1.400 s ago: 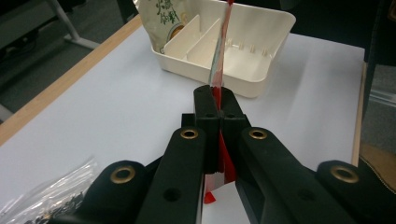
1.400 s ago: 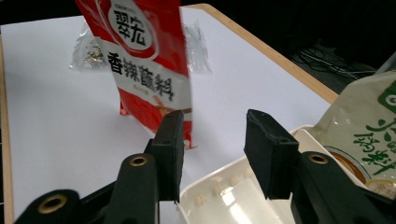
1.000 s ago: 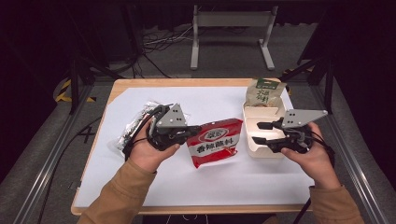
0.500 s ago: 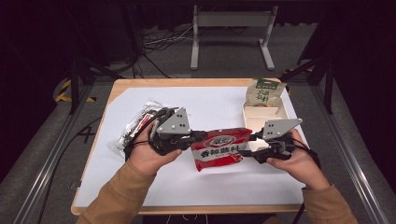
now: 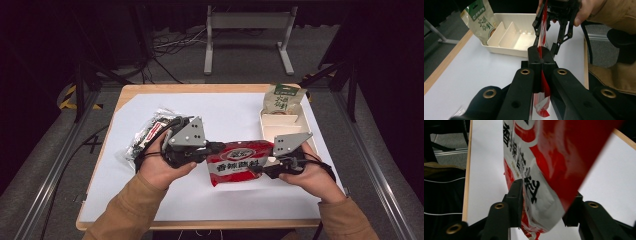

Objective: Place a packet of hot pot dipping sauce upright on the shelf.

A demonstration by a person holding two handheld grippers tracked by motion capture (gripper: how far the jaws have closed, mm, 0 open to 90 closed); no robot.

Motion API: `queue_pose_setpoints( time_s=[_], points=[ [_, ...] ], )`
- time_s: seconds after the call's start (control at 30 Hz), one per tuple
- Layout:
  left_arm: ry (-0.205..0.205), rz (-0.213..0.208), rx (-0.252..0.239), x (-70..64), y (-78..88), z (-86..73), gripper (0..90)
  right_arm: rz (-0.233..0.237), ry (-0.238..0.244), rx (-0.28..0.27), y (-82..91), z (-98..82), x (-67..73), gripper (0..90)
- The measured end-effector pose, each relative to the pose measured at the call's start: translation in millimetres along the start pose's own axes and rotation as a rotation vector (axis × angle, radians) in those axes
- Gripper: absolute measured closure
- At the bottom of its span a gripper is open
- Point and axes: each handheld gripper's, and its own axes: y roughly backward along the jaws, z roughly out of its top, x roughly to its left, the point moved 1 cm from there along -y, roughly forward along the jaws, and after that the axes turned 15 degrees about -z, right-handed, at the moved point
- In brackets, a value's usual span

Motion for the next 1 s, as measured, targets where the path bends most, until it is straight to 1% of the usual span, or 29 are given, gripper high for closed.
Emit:
queue_pose_setpoints(
  time_s=[0.07,0.1,0.13,0.27,0.37,0.47,0.57,0.6,0.73,0.77,0.8,0.87,0.9,0.93,0.97,1.0],
  points=[
    [0.0,-0.003,-0.002,0.3,0.0,0.0,89.8,-0.007,0.007,-0.007,0.6,1.1,0.6,68.5],
    [0.0,-0.003,-0.002,0.3,0.0,0.0,89.8,-0.007,0.007,-0.007,0.6,1.1,0.6,68.5],
    [0.001,0.0,-0.004,0.6,0.1,0.0,89.8,-0.002,0.009,-0.009,1.6,1.8,0.9,73.7],
    [0.006,0.006,-0.012,1.2,1.7,-0.7,89.8,0.018,0.02,-0.019,2.8,2.2,2.7,84.5],
    [0.005,0.005,-0.011,1.1,1.9,-1.1,89.8,0.017,0.028,-0.028,2.7,2.4,3.5,85.9],
    [0.01,0.006,-0.006,0.7,1.3,-2.0,89.8,0.035,0.022,-0.023,1.8,1.0,3.8,86.6],
    [0.018,0.0,-0.014,1.0,2.3,-2.3,89.7,0.034,0.018,-0.022,1.9,1.1,4.4,87.0],
    [0.014,0.005,-0.015,1.1,3.0,-2.2,89.7,0.031,0.017,-0.023,2.7,1.9,4.4,87.2],
    [0.02,0.006,-0.026,0.6,5.1,-2.3,89.0,0.035,0.003,-0.025,4.8,3.7,5.5,87.4],
    [0.028,0.006,-0.036,0.7,6.2,-3.0,89.0,0.038,0.004,-0.025,5.7,4.6,5.6,87.5],
    [0.031,0.008,-0.051,1.2,7.5,-3.8,86.6,0.04,-0.003,-0.023,7.1,5.7,6.0,87.6],
    [0.053,0.018,-0.084,1.7,10.2,-6.2,77.3,0.042,-0.016,-0.026,9.7,6.8,5.4,87.8],
    [0.062,0.026,-0.105,1.4,10.7,-7.5,70.4,0.043,-0.021,-0.028,11.6,7.1,4.6,87.8],
    [0.062,0.026,-0.105,1.4,10.7,-7.5,63.6,0.043,-0.021,-0.028,11.6,7.1,4.6,87.8],
    [0.07,0.035,-0.115,1.6,11.5,-8.9,63.6,0.044,-0.023,-0.031,13.4,7.5,3.7,87.8],
    [0.075,0.04,-0.121,1.8,12.1,-10.2,57.5,0.045,-0.033,-0.033,16.0,8.3,2.7,87.8]
  ],
)
